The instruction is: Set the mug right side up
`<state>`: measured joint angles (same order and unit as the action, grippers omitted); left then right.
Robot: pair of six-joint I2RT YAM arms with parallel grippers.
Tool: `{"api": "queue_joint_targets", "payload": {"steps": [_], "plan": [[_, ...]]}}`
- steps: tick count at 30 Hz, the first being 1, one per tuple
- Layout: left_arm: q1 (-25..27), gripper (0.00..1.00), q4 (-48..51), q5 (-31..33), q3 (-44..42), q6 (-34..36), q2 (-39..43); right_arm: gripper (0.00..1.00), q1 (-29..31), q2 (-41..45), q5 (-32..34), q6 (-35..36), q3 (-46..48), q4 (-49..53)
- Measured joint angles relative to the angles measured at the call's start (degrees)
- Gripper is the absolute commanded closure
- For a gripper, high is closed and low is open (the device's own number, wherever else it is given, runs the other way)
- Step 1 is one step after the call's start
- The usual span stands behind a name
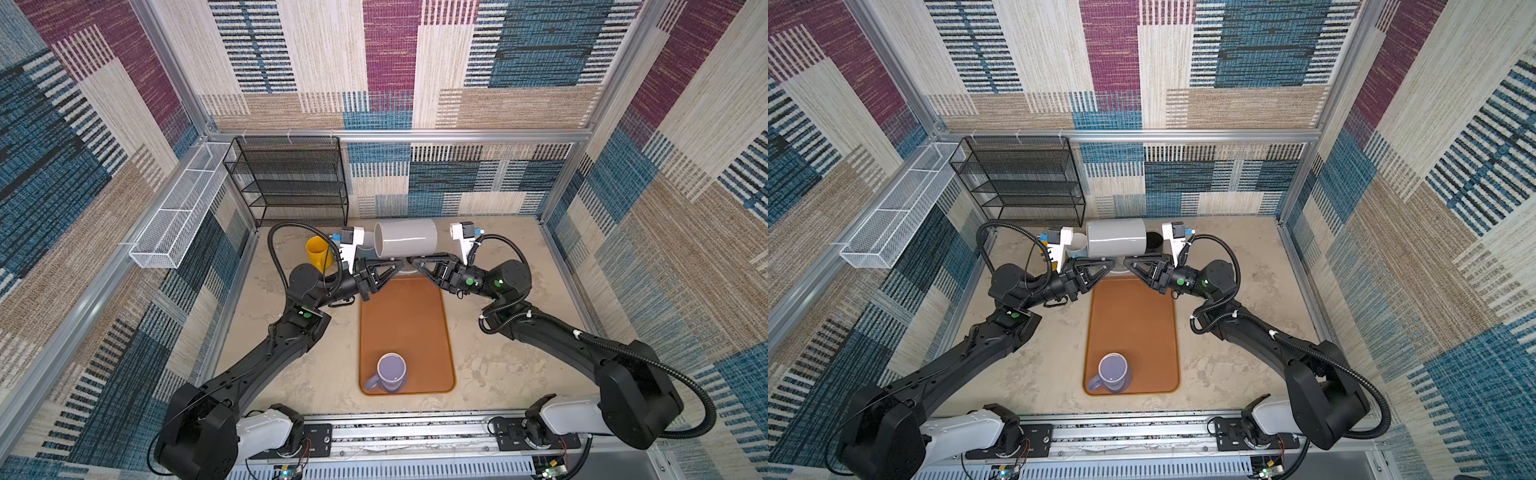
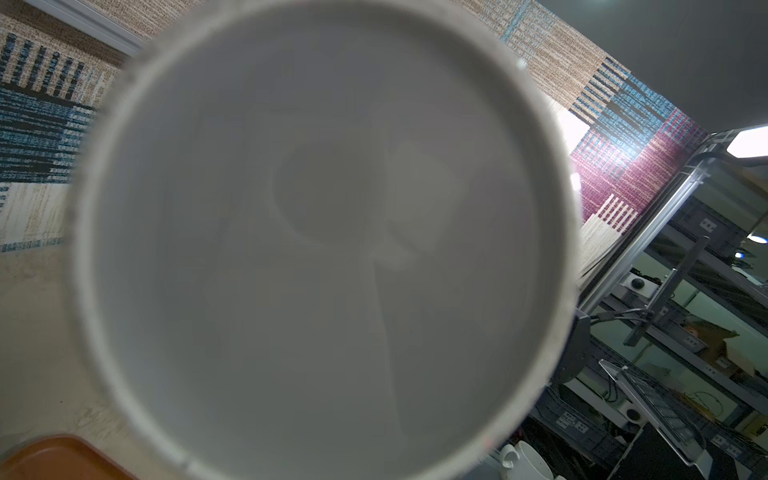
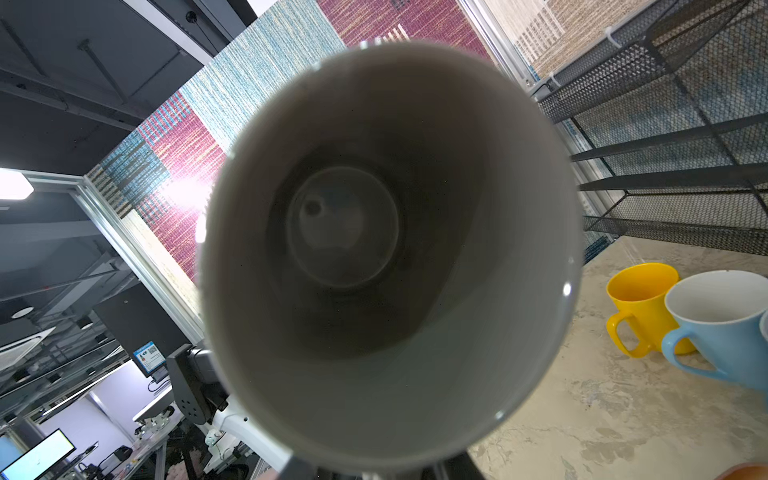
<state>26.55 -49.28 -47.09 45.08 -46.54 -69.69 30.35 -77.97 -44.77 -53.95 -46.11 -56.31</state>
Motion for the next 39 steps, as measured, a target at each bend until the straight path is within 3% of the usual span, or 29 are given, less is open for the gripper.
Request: {"api": "queue_joint_targets", "payload": {"steps": [14, 20, 24, 32, 39], "plan": [[0.09, 1.00, -4.85, -3.58, 0.90, -3.80, -2.10, 1.00, 0.00, 1.57, -0.63, -0.61, -0.22, 1.01], [0.07, 1.00, -5.22, -4.24, 1.22, -4.02, -2.19, 1.00, 0.04, 1.92, -0.66, -0.59, -0.52, 1.68], [0.04, 0.80, -4.37, -4.39, 1.81, -3.82, -2.16, 1.00, 0.02, 2.19, -0.66, -0.59, -0.66, 1.92], [0.04, 0.58, -1.38, -5.46, 2.60, -1.57, -2.16, 1.00, 0.07, 2.71, -0.70, -0.63, -0.74, 4.28], [0.04, 0.53, 3.78, -4.09, 3.15, 0.96, -0.76, 1.00, 0.07, 4.28, -0.52, 0.85, -1.31, 7.58]]}}
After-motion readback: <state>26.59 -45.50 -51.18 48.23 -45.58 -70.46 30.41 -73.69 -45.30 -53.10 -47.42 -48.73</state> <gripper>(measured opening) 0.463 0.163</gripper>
